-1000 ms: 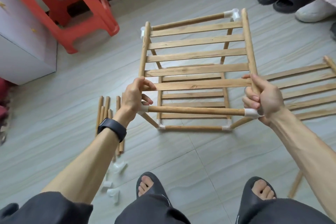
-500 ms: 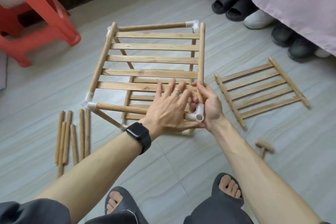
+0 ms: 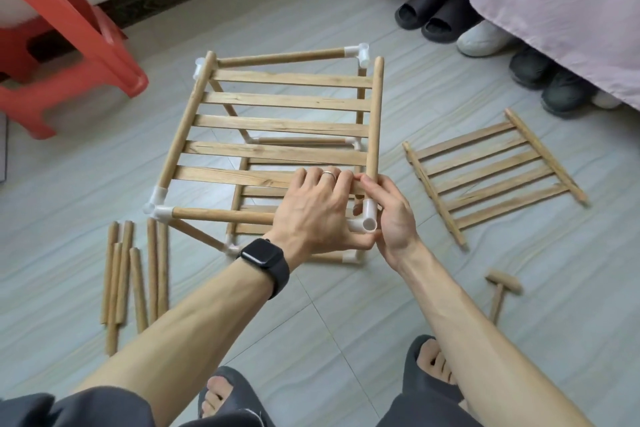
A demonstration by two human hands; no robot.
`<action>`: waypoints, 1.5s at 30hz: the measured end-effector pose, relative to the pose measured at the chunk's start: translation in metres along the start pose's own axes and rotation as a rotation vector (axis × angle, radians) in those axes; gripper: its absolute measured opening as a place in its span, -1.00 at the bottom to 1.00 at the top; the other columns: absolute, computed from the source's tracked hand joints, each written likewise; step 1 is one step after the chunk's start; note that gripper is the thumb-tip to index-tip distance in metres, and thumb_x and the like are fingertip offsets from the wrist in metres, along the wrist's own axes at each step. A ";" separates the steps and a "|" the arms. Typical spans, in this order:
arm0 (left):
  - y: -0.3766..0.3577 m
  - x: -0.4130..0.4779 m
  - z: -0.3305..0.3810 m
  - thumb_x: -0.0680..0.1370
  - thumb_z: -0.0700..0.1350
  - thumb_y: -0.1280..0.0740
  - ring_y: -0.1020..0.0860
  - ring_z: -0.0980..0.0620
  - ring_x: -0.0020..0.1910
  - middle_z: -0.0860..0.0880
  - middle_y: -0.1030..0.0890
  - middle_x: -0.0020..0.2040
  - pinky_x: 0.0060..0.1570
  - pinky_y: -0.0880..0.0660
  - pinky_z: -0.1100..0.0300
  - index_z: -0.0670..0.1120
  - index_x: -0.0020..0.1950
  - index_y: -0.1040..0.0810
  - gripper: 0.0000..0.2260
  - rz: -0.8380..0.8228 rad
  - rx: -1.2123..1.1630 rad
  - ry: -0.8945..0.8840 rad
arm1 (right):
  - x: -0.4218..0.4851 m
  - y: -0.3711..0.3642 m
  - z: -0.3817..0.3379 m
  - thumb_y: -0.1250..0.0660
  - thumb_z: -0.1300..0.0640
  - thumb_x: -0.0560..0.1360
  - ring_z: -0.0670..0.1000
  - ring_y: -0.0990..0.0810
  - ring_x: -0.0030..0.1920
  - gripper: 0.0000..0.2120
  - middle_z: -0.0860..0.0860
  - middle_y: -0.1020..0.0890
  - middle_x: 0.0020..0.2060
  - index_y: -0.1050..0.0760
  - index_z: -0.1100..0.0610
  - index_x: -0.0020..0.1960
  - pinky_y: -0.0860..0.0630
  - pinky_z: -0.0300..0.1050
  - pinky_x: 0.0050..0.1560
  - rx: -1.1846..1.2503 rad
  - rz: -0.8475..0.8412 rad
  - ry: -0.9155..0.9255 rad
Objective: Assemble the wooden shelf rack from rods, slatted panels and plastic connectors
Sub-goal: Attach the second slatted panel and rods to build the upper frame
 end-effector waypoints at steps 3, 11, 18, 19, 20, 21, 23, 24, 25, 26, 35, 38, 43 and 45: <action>0.001 -0.001 -0.011 0.29 0.62 -0.11 -0.50 -0.13 0.06 -0.07 -0.58 0.12 0.21 -0.39 0.01 -0.09 0.31 -0.44 -0.08 -0.085 -0.036 -0.007 | 0.001 0.003 -0.005 -0.42 0.00 0.54 -0.01 -0.54 -0.19 -0.79 0.02 -0.66 -0.14 -0.68 0.12 0.04 -0.51 -0.18 -0.20 -0.075 0.005 -0.008; 0.013 -0.042 -0.109 0.30 0.48 -0.35 -0.48 -0.17 0.15 -0.11 -0.54 0.20 0.29 -0.38 0.00 -0.05 0.33 -0.43 -0.20 -0.147 0.018 0.176 | 0.007 -0.003 -0.016 -0.24 -0.05 0.65 -0.09 -0.48 -0.36 -0.73 -0.06 -0.45 -0.33 -0.44 0.10 -0.14 -0.46 -0.08 -0.24 -0.617 0.106 0.102; 0.016 -0.049 -0.140 0.29 0.32 -0.35 -0.50 -0.18 0.09 -0.15 -0.55 0.13 0.22 -0.43 -0.03 -0.12 0.32 -0.45 -0.26 -0.200 0.047 0.165 | 0.002 -0.015 -0.018 -0.10 -0.01 0.70 0.22 -0.49 0.15 -0.68 0.22 -0.55 0.10 -0.46 0.22 0.18 -0.36 0.02 0.10 -0.998 0.222 0.229; 0.015 -0.049 -0.139 0.30 0.31 -0.34 -0.51 -0.19 0.06 -0.15 -0.56 0.09 0.21 -0.43 -0.04 -0.14 0.28 -0.47 -0.28 -0.191 0.054 0.156 | 0.000 -0.016 -0.018 -0.10 0.00 0.70 0.24 -0.48 0.18 -0.67 0.24 -0.54 0.12 -0.46 0.24 0.20 -0.35 0.03 0.13 -1.023 0.241 0.247; 0.015 -0.049 -0.137 0.31 0.31 -0.33 -0.53 -0.20 0.03 -0.15 -0.57 0.05 0.20 -0.44 -0.04 -0.15 0.24 -0.49 -0.32 -0.176 0.058 0.151 | 0.000 -0.017 -0.018 -0.09 0.01 0.70 0.26 -0.47 0.20 -0.67 0.24 -0.53 0.13 -0.45 0.24 0.21 -0.35 0.03 0.14 -1.046 0.254 0.256; 0.014 -0.049 -0.136 0.32 0.30 -0.32 -0.53 -0.20 0.01 -0.14 -0.58 0.02 0.19 -0.43 -0.04 -0.15 0.20 -0.50 -0.35 -0.164 0.062 0.151 | 0.000 -0.018 -0.018 -0.08 0.01 0.70 0.26 -0.47 0.20 -0.67 0.24 -0.52 0.14 -0.45 0.24 0.21 -0.35 0.03 0.15 -1.069 0.261 0.259; 0.013 -0.049 -0.135 0.34 0.29 -0.30 -0.52 -0.19 -0.03 -0.13 -0.57 -0.03 0.17 -0.42 -0.03 -0.14 0.13 -0.50 -0.41 -0.149 0.078 0.154 | 0.001 -0.018 -0.019 -0.06 0.00 0.71 0.27 -0.47 0.21 -0.66 0.24 -0.51 0.16 -0.44 0.23 0.23 -0.36 0.05 0.16 -1.117 0.266 0.261; 0.012 -0.050 -0.135 0.35 0.29 -0.29 -0.52 -0.19 -0.04 -0.12 -0.57 -0.05 0.17 -0.41 -0.02 -0.14 0.12 -0.50 -0.43 -0.139 0.081 0.160 | 0.002 -0.018 -0.020 -0.05 0.00 0.71 0.28 -0.47 0.21 -0.65 0.24 -0.51 0.17 -0.44 0.23 0.24 -0.36 0.06 0.16 -1.143 0.267 0.267; 0.012 -0.050 -0.136 0.36 0.28 -0.29 -0.51 -0.19 -0.05 -0.12 -0.57 -0.06 0.16 -0.41 -0.02 -0.14 0.11 -0.50 -0.45 -0.125 0.080 0.167 | 0.004 -0.019 -0.021 -0.04 0.01 0.71 0.28 -0.47 0.21 -0.65 0.25 -0.51 0.19 -0.44 0.23 0.25 -0.36 0.06 0.16 -1.168 0.270 0.271; 0.012 -0.049 -0.136 0.36 0.28 -0.30 -0.51 -0.19 -0.05 -0.12 -0.57 -0.06 0.16 -0.41 -0.02 -0.15 0.10 -0.50 -0.45 -0.114 0.079 0.174 | 0.006 -0.020 -0.023 -0.04 0.01 0.71 0.29 -0.47 0.22 -0.66 0.25 -0.50 0.20 -0.43 0.23 0.25 -0.36 0.07 0.15 -1.192 0.275 0.268; 0.017 -0.065 -0.175 0.30 0.29 -0.39 -0.53 -0.14 0.00 -0.09 -0.59 -0.01 0.12 -0.46 0.00 -0.12 0.22 -0.50 -0.35 -0.124 0.074 0.182 | 0.011 -0.026 -0.027 -0.03 0.01 0.71 0.31 -0.46 0.25 -0.66 0.29 -0.49 0.26 -0.39 0.24 0.27 -0.35 0.07 0.12 -1.287 0.287 0.225; 0.014 -0.078 -0.168 0.26 0.22 -0.43 -0.56 -0.17 -0.12 -0.10 -0.59 -0.13 0.02 -0.49 0.00 -0.15 0.01 -0.53 -0.48 -0.094 0.118 0.191 | 0.006 -0.022 -0.026 -0.01 0.00 0.71 0.31 -0.48 0.22 -0.65 0.27 -0.51 0.23 -0.38 0.22 0.30 -0.33 0.05 0.05 -1.315 0.302 0.252; 0.012 -0.085 -0.134 0.36 0.24 -0.30 -0.53 -0.15 -0.03 -0.10 -0.60 -0.03 0.11 -0.44 0.03 -0.13 0.10 -0.51 -0.48 -0.146 0.139 0.262 | -0.001 -0.007 -0.037 -0.05 0.05 0.71 0.36 -0.48 0.25 -0.64 0.33 -0.47 0.29 -0.38 0.27 0.34 -0.41 0.15 0.16 -1.388 0.344 0.291; 0.017 -0.085 -0.113 0.37 0.27 -0.27 -0.51 -0.14 0.02 -0.09 -0.58 0.02 0.14 -0.41 0.04 -0.10 0.11 -0.47 -0.48 -0.190 0.146 0.293 | 0.001 0.002 -0.047 -0.05 0.05 0.71 0.37 -0.47 0.27 -0.62 0.35 -0.47 0.30 -0.38 0.30 0.35 -0.40 0.16 0.19 -1.409 0.342 0.294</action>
Point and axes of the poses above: each hand's wrist, its own x-axis towards the middle knuckle, its own y-axis out of the back of the hand, z = x × y, the point moved 4 cm from there along x, towards the middle knuckle
